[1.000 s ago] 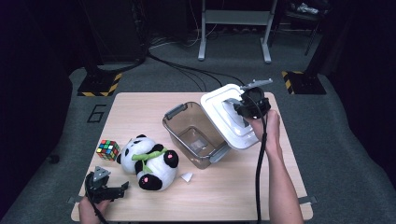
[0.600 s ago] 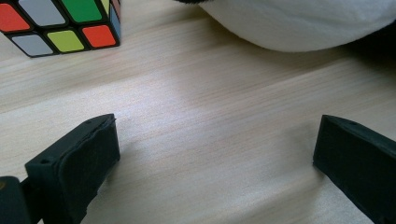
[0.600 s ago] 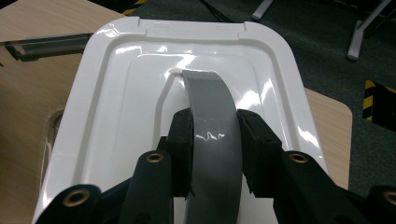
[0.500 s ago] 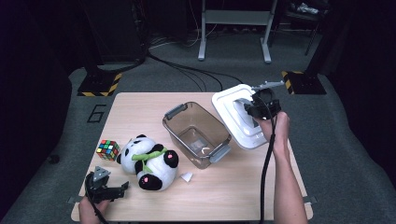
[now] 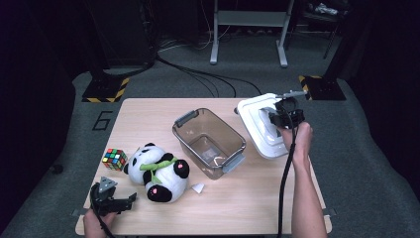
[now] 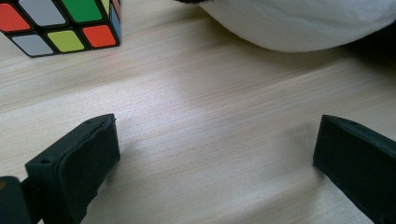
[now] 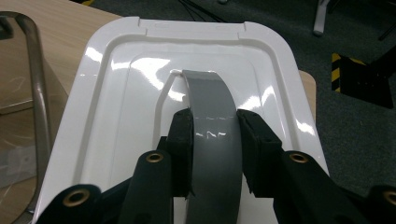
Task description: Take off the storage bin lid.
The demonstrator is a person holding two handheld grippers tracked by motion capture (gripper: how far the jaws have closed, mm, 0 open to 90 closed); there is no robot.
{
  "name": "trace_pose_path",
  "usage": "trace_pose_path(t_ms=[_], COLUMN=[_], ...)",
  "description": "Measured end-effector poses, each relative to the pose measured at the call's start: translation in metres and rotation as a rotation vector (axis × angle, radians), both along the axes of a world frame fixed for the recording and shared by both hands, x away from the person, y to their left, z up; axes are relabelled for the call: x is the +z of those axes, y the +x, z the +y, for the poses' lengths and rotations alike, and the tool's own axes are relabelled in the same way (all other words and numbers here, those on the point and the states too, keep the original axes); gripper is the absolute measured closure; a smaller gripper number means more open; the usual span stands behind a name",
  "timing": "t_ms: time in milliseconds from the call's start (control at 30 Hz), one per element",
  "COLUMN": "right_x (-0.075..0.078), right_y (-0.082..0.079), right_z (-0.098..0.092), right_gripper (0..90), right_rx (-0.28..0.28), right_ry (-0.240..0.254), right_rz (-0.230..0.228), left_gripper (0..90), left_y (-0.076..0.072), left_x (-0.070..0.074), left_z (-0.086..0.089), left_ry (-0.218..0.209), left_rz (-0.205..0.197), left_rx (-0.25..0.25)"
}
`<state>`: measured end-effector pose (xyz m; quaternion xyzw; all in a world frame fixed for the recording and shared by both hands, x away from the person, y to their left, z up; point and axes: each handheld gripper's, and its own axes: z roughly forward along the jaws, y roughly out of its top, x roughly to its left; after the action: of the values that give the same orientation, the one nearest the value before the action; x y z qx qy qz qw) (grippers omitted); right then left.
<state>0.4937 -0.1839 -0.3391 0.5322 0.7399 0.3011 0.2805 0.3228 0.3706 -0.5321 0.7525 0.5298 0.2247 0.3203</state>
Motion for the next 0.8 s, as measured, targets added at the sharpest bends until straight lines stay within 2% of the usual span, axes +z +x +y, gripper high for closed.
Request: trace_pose_path(t_ms=[333,800], right_x=[-0.022,-0.064], right_y=[0.008,0.020], right_z=[-0.014,-0.027], right_gripper=[67.1,67.1], right_rx=[-0.066,-0.136], right_ry=[0.010,0.035], right_rz=[0.022,0.074], left_gripper=[0.3,0.3], left_y=[0.000,0.000], left_x=[0.000,0.000], left_z=[0.000,0.000], left_ry=[0.001,0.001], left_rz=[0.000,0.000], left_rx=[0.000,0.000])
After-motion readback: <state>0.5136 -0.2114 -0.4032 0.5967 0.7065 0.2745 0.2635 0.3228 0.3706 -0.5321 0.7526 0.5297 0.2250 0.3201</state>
